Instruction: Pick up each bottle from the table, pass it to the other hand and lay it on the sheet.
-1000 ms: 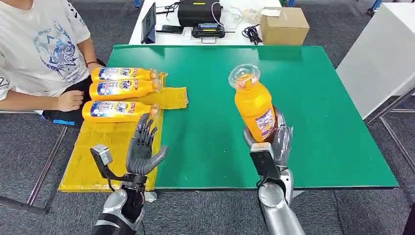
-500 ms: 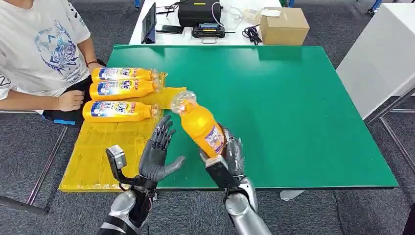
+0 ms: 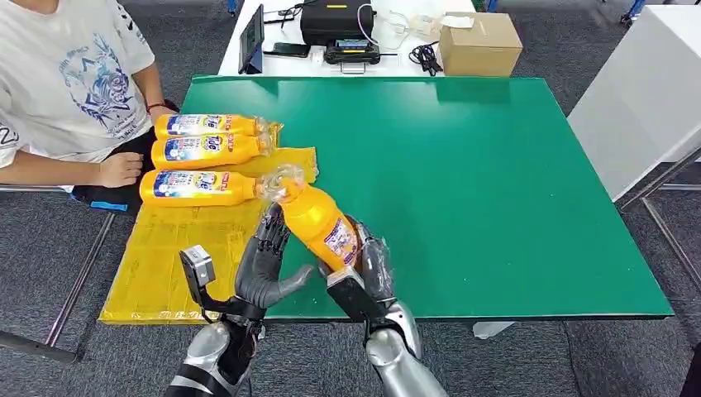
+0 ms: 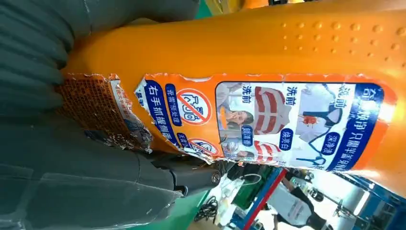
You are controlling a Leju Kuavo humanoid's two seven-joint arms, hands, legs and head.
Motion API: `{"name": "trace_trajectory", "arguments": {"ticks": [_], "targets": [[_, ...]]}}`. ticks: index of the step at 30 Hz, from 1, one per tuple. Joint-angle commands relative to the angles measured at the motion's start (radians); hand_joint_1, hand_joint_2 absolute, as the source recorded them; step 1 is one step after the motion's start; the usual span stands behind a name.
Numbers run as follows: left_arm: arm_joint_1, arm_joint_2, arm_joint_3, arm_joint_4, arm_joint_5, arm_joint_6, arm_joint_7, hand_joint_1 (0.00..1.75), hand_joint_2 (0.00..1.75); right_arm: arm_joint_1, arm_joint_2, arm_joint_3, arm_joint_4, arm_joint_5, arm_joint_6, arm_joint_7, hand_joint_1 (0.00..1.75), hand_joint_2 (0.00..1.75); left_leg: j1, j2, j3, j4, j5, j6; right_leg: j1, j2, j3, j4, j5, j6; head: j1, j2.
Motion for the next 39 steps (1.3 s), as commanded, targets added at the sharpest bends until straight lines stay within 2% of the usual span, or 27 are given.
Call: {"name": "trace_trajectory", "arguments": {"ticks": [1,4,5,9,11,12,13,15,21,27,28,29,38,39], "targets": [[-0.052,0.035,-0.011,0.085,-0.004,0.008,0.005,0.00,1.75,-0.055,0.000,0.069,0.108,0.010,0.015,0.004,1.75,1.75,0.001,0.003,0.006,-0.001,-0.002,-0.001,0.001,0.002,0.005,0.000,-0.002,-0.002,0.000,0.000],[-0.059,0.031,0.001,0.124,-0.009,0.016,0.008,0.00,1.75,-0.060,0.032,0.126,0.180,0.025,0.002,0.002,1.75,1.75,0.000,0.002,0.003,-0.001,-0.001,-0.001,0.000,0.002,0.002,-0.001,0.000,-0.001,0.000,0.000],[-0.064,0.029,0.003,0.137,-0.010,0.014,0.007,0.00,1.75,-0.072,0.038,0.148,0.218,0.028,0.000,0.001,1.75,1.75,0.001,0.004,0.006,-0.001,-0.002,-0.001,0.001,0.003,0.005,-0.001,-0.001,-0.002,0.000,0.000],[-0.070,0.031,0.014,0.138,-0.014,0.017,0.001,0.00,1.75,-0.082,0.040,0.189,0.273,0.008,0.014,0.010,1.75,1.75,0.001,0.003,0.004,-0.001,-0.001,-0.001,0.001,0.002,0.003,-0.001,-0.001,-0.001,0.001,0.000],[-0.076,0.034,0.020,0.139,-0.017,0.018,0.004,0.00,1.75,-0.097,0.035,0.207,0.307,0.001,0.054,0.018,1.75,1.75,0.000,0.004,0.005,-0.001,-0.002,-0.001,0.000,0.003,0.004,-0.001,-0.001,-0.002,0.000,0.000],[-0.083,0.034,0.020,0.156,-0.010,-0.001,0.024,0.00,1.75,-0.130,0.017,0.293,0.364,0.037,0.200,0.050,1.75,1.75,0.001,0.002,0.003,-0.001,-0.001,-0.001,0.001,0.002,0.003,-0.001,0.000,-0.001,0.001,0.000],[-0.093,0.031,0.022,0.177,-0.009,-0.009,0.023,0.00,1.75,-0.126,0.013,0.309,0.371,0.038,0.236,0.046,1.75,1.75,0.001,0.004,0.006,-0.001,-0.002,-0.002,0.001,0.003,0.006,-0.001,-0.001,-0.002,0.001,0.000],[-0.109,0.025,0.021,0.217,-0.011,-0.019,0.011,0.00,1.75,-0.135,0.018,0.340,0.423,0.047,0.271,0.019,1.75,1.75,0.001,0.002,0.004,-0.001,-0.001,-0.001,0.001,0.002,0.003,-0.001,-0.001,-0.001,0.001,0.000],[-0.125,0.018,0.018,0.251,-0.020,-0.026,0.005,0.00,1.75,-0.158,0.008,0.405,0.465,0.062,0.365,0.030,1.75,1.75,0.001,0.000,0.006,-0.001,-0.002,-0.001,0.001,-0.001,0.006,-0.001,-0.002,-0.002,0.000,0.000],[-0.131,0.016,0.023,0.246,-0.024,-0.039,-0.006,0.00,1.75,-0.171,0.005,0.423,0.491,0.068,0.387,0.053,1.75,1.75,0.001,0.001,0.006,-0.001,-0.002,-0.001,0.001,-0.001,0.006,-0.001,-0.002,-0.002,0.000,0.000],[-0.124,0.017,0.020,0.233,-0.028,-0.050,-0.014,0.61,1.75,-0.171,0.006,0.417,0.491,0.066,0.378,0.053,1.75,1.75,0.001,0.001,0.004,-0.001,-0.001,-0.001,0.001,-0.001,0.004,-0.001,-0.001,-0.002,0.000,0.000],[-0.119,0.019,0.018,0.228,-0.026,-0.065,-0.019,1.75,1.75,-0.171,0.006,0.412,0.486,0.065,0.366,0.051,1.75,1.75,0.001,0.001,0.007,-0.001,-0.001,-0.002,0.001,-0.001,0.007,-0.001,-0.002,-0.002,0.000,0.000],[-0.081,0.022,0.042,0.135,-0.007,-0.104,-0.034,1.75,1.75,-0.160,-0.009,0.344,0.395,0.060,0.262,0.070,1.75,1.75,0.001,0.004,0.008,0.000,-0.002,-0.002,0.002,0.002,0.006,-0.001,-0.003,-0.003,0.000,0.000],[-0.079,0.021,0.044,0.130,-0.007,-0.103,-0.034,1.75,1.75,-0.160,-0.010,0.345,0.391,0.065,0.255,0.074,1.75,1.75,0.001,0.005,0.004,0.000,-0.001,-0.001,0.001,0.003,0.002,0.000,-0.001,-0.001,0.000,0.000]]}}
